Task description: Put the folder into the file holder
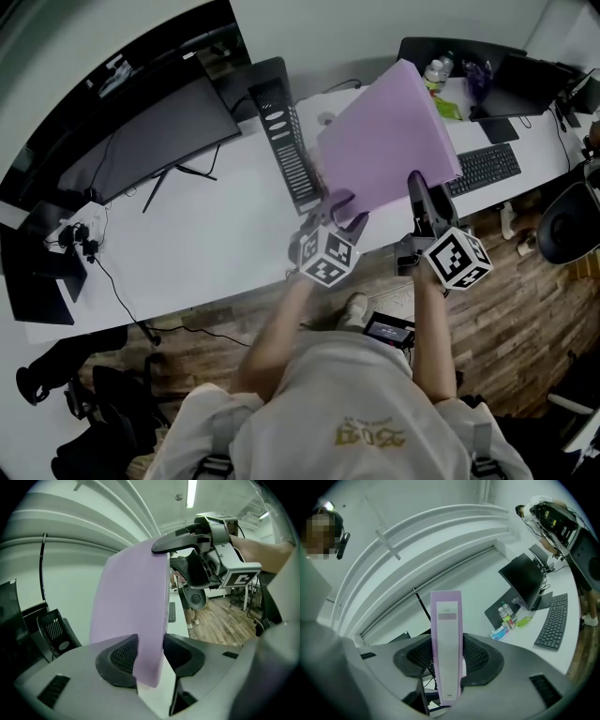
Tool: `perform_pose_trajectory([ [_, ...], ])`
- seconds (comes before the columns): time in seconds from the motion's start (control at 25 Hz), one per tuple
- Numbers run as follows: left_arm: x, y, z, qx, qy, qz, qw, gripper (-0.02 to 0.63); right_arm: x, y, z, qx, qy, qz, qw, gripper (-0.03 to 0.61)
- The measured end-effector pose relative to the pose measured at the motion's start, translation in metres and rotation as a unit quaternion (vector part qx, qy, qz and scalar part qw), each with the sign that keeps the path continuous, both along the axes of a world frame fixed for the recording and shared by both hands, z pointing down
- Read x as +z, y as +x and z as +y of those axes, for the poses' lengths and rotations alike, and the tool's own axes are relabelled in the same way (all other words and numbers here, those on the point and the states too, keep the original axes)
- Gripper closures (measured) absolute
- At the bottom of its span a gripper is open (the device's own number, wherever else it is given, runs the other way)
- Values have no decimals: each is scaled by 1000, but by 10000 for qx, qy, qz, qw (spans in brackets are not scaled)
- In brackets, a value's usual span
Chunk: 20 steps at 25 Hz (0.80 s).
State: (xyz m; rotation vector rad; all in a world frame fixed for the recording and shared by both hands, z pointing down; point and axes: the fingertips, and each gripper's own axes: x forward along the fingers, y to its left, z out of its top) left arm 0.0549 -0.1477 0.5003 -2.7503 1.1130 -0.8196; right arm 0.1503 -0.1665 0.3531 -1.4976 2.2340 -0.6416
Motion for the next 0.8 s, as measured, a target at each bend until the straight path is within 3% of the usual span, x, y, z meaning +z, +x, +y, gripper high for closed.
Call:
perform_pose_trajectory([
  [0.8,-20,-34,56,1,174,514,9985,428,-33,-55,68,-5,415,647,9970,382],
])
